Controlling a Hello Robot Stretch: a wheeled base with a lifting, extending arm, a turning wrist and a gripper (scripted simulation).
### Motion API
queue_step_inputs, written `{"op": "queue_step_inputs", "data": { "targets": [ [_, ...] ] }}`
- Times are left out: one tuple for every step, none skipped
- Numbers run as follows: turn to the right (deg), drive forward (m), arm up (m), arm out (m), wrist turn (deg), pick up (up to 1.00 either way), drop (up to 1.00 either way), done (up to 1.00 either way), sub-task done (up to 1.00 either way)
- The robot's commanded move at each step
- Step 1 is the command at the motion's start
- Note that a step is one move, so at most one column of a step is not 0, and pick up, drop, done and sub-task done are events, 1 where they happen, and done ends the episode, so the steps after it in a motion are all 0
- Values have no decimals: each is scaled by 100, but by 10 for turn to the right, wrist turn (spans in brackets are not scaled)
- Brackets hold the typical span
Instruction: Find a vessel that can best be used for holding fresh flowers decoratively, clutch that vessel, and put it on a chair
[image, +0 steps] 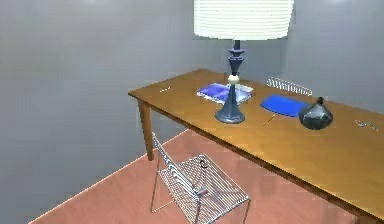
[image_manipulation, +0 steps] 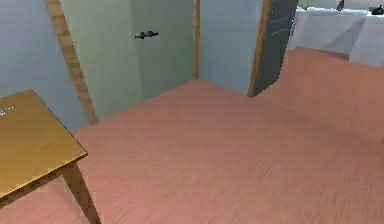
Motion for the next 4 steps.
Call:
{"op": "queue_step_inputs", "data": {
  "targets": [
    [-450,0,0,0,0,0,0,0,0],
    [-90,0,0,0,0,0,0,0,0],
    [450,0,0,0,0,0,0,0,0],
    [270,0,0,0,0,0,0,0,0]
  ]
}}
